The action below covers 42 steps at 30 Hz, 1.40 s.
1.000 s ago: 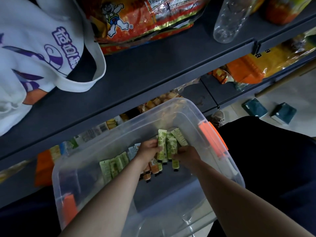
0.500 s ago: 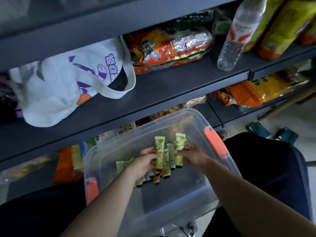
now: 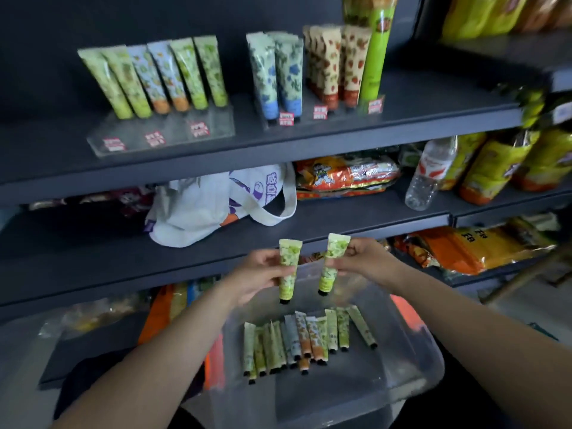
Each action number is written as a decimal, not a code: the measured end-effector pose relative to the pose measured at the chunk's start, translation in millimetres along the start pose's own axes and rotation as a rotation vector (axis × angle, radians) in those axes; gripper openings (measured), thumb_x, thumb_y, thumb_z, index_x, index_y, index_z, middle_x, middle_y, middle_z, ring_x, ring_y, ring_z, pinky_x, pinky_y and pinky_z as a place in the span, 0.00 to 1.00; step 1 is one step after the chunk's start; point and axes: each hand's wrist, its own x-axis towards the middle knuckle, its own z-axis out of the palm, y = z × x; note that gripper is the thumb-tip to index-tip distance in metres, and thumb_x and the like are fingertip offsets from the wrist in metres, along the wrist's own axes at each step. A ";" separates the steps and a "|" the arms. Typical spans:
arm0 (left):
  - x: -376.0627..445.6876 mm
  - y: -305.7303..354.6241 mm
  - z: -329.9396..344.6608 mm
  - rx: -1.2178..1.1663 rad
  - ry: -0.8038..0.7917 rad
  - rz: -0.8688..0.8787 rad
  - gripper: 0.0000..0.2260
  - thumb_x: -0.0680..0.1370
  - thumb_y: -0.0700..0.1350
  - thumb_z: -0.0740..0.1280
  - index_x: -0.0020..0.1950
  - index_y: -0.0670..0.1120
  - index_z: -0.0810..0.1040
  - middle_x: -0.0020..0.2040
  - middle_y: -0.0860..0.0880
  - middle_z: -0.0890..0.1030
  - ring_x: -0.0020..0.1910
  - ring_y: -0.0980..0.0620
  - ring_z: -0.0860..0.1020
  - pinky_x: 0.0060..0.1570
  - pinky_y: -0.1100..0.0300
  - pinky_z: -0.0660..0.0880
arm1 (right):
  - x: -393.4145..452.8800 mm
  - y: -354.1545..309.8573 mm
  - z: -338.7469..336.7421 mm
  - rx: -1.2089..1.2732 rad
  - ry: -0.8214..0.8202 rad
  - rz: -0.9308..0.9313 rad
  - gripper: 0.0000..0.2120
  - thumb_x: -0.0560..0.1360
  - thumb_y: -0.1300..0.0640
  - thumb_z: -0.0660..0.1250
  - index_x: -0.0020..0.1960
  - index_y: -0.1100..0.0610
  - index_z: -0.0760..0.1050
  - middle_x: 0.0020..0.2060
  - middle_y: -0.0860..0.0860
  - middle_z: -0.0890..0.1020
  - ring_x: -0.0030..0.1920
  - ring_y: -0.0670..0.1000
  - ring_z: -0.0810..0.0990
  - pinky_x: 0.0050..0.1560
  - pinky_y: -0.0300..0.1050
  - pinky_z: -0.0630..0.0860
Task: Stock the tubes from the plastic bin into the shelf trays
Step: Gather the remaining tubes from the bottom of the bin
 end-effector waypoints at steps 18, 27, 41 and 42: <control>-104.6 220.4 -80.6 0.270 0.172 0.532 0.11 0.74 0.35 0.69 0.56 0.41 0.77 0.48 0.45 0.84 0.41 0.52 0.82 0.40 0.65 0.80 | -36.7 -276.4 14.0 -0.476 0.123 -0.614 0.20 0.67 0.58 0.76 0.54 0.67 0.76 0.30 0.49 0.75 0.27 0.40 0.74 0.32 0.33 0.72; -64.5 285.8 -132.2 0.452 0.618 0.589 0.15 0.72 0.41 0.72 0.56 0.39 0.75 0.52 0.38 0.80 0.47 0.44 0.82 0.50 0.49 0.80 | 22.2 -345.4 32.5 -0.493 0.279 -0.623 0.10 0.70 0.57 0.74 0.42 0.62 0.76 0.40 0.59 0.81 0.42 0.57 0.83 0.51 0.56 0.80; 15.6 282.0 -151.0 0.623 0.732 0.597 0.15 0.72 0.43 0.72 0.32 0.47 0.67 0.30 0.51 0.70 0.30 0.52 0.70 0.27 0.62 0.61 | 114.6 -351.4 59.3 -0.652 0.399 -0.491 0.08 0.71 0.58 0.72 0.42 0.60 0.73 0.37 0.53 0.75 0.39 0.52 0.74 0.28 0.37 0.65; 19.2 280.0 -151.8 0.632 0.715 0.589 0.12 0.72 0.43 0.72 0.34 0.46 0.70 0.32 0.50 0.73 0.33 0.49 0.74 0.28 0.62 0.63 | 118.6 -350.4 60.5 -0.657 0.388 -0.476 0.08 0.71 0.59 0.72 0.42 0.60 0.74 0.38 0.53 0.75 0.40 0.53 0.76 0.29 0.38 0.66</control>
